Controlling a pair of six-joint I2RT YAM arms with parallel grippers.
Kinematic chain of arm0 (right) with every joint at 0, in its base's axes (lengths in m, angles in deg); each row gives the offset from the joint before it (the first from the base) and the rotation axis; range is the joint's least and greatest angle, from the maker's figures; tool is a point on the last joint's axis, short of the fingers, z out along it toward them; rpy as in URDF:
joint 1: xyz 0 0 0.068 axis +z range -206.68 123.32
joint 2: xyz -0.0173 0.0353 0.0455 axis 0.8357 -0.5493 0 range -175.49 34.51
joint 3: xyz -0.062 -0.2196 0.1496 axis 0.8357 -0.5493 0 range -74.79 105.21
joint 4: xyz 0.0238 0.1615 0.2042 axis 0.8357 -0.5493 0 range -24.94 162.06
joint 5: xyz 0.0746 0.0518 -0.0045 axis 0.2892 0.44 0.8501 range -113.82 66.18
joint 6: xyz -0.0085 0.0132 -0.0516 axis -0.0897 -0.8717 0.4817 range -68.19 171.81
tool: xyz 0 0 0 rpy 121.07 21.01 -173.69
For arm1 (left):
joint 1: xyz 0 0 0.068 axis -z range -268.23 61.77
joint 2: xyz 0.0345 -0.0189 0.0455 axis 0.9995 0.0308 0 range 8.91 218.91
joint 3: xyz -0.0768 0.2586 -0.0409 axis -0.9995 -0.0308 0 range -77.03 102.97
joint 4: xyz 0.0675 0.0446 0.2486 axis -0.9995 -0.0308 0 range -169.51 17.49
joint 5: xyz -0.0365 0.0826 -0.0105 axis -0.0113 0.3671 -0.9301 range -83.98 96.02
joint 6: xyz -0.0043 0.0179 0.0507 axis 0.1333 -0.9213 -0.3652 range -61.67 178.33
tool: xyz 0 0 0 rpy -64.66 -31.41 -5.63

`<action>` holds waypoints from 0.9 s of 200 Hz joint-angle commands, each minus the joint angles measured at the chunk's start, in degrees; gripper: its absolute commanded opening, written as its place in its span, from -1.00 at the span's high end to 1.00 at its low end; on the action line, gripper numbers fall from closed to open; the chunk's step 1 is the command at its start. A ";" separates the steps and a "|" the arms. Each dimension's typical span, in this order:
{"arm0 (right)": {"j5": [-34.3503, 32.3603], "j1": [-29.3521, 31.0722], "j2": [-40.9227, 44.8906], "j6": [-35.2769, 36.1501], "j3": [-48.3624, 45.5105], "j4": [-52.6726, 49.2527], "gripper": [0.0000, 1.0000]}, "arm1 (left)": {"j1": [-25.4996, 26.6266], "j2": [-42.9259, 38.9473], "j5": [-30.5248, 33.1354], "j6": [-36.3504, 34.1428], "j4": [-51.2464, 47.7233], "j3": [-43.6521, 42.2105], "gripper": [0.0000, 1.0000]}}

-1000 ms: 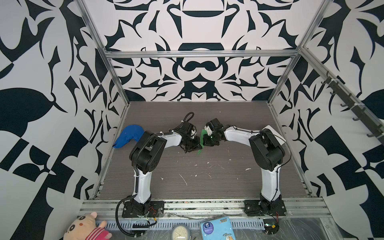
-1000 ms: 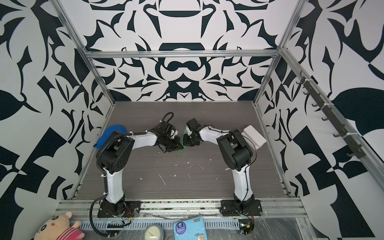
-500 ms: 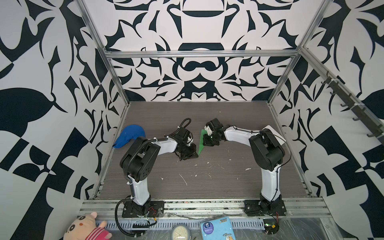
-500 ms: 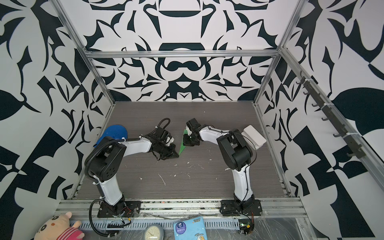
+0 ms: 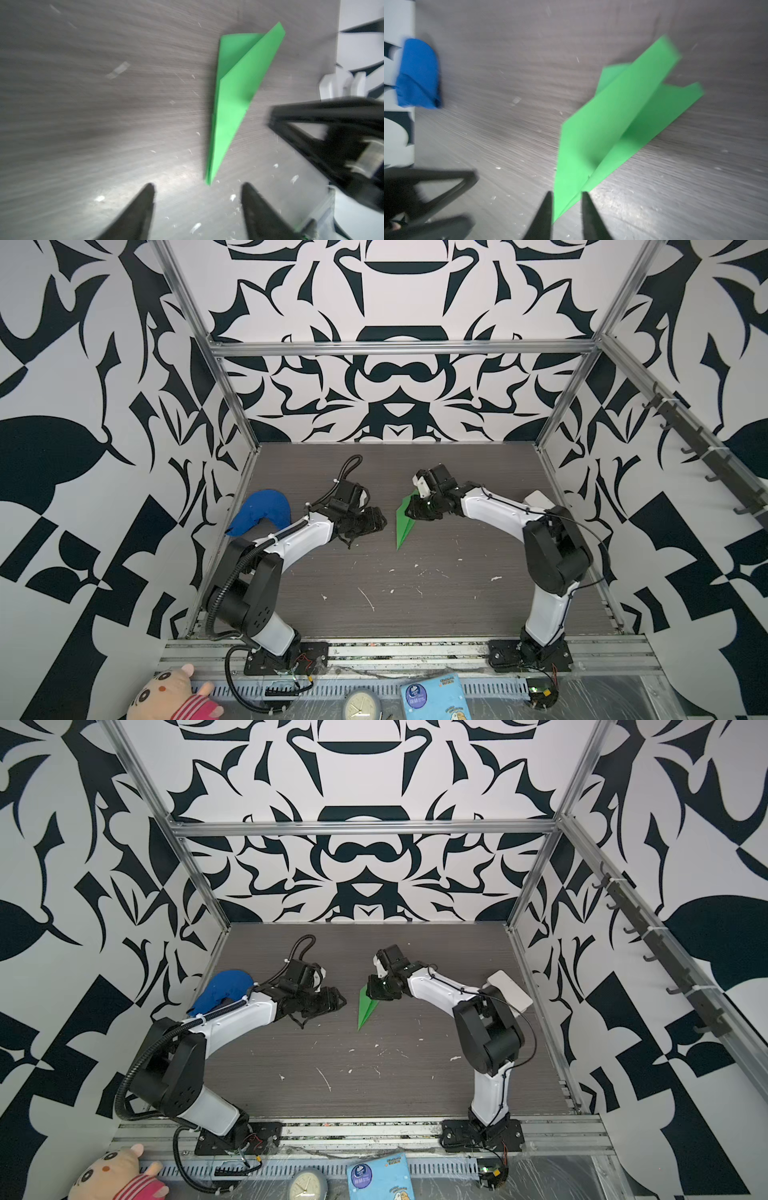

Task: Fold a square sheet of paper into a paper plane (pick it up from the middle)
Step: 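Open both grippers and draw them back from the green plane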

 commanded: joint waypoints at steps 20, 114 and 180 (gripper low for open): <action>-13.92 2.35 0.93 0.19 4.67 -8.68 -0.08 | -1.89 -4.35 13.12 -2.54 -3.94 0.38 -1.00; -40.65 14.34 -17.04 -3.02 25.65 -25.56 -0.11 | -9.41 -10.53 15.16 1.30 -3.59 -6.18 -0.99; -53.64 17.92 -28.38 -4.59 39.28 -36.17 -0.11 | -13.70 -12.90 16.21 2.25 -4.49 -9.09 -0.99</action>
